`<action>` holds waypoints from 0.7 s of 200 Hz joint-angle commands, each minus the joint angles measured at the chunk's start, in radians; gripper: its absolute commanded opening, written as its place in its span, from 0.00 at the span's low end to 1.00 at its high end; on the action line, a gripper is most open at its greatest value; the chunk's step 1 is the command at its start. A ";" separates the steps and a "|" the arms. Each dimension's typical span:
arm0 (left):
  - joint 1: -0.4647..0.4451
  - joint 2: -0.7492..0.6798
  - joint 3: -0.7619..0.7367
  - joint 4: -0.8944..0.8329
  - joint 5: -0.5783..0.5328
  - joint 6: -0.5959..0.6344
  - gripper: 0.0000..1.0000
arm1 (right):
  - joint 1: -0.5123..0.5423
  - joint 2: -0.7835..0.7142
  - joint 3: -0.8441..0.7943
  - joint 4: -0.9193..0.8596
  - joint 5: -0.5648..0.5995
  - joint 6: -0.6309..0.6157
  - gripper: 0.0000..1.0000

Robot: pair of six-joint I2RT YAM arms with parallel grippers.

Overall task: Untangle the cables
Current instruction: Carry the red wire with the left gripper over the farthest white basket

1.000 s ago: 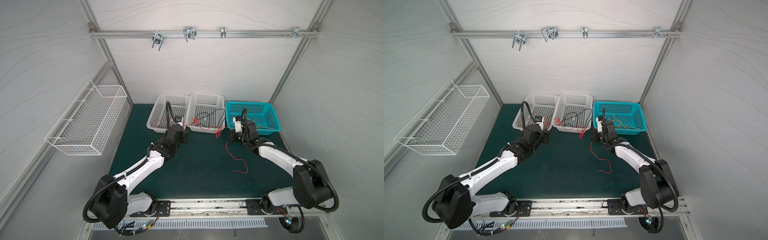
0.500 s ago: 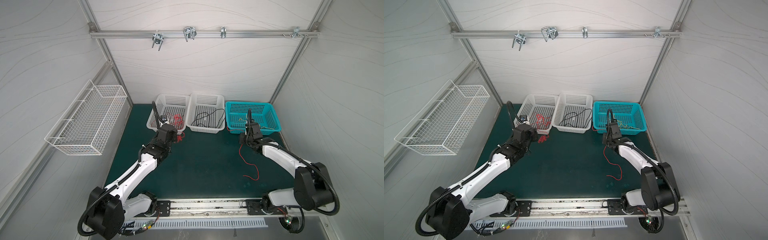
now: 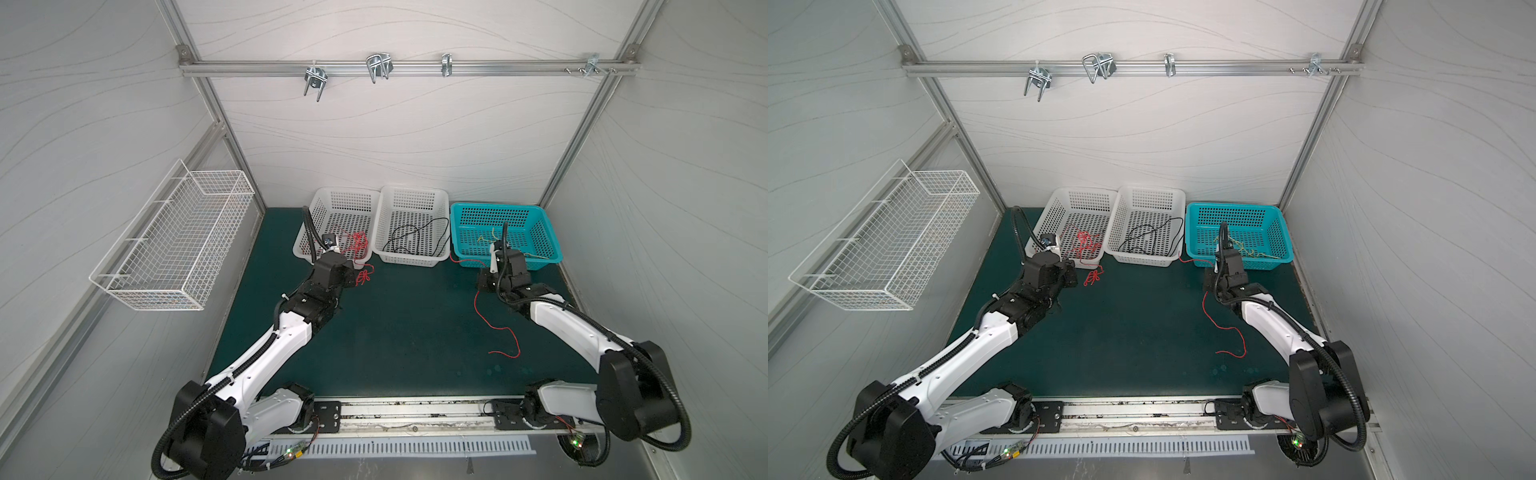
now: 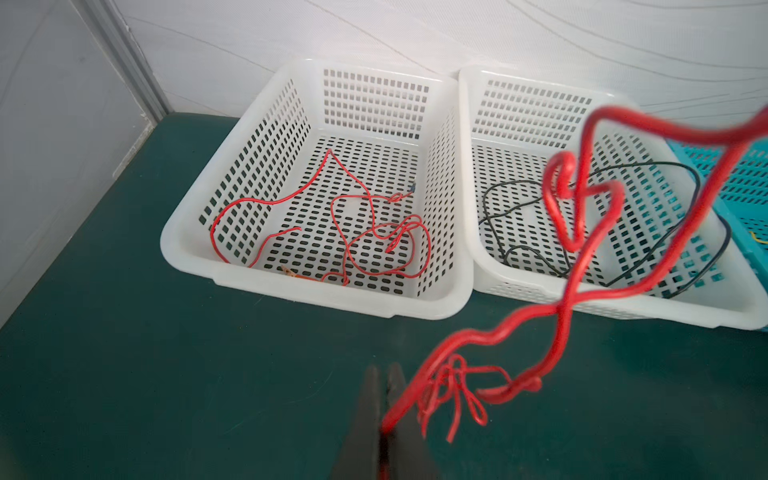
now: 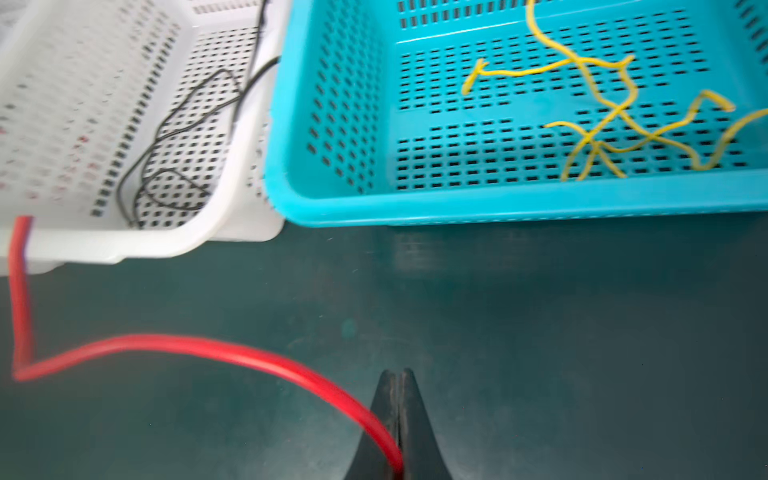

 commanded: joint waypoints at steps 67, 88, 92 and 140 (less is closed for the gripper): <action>0.071 0.136 0.227 0.007 0.031 0.035 0.00 | 0.072 -0.025 -0.013 0.062 -0.063 -0.043 0.00; 0.127 0.191 0.259 0.029 0.069 0.031 0.00 | 0.078 -0.023 -0.016 0.059 -0.064 -0.044 0.00; 0.139 0.204 0.266 0.035 0.076 0.032 0.00 | 0.078 -0.023 -0.016 0.058 -0.064 -0.042 0.00; 0.260 0.391 0.413 0.019 0.104 0.046 0.00 | 0.089 -0.029 -0.022 0.057 -0.065 -0.040 0.00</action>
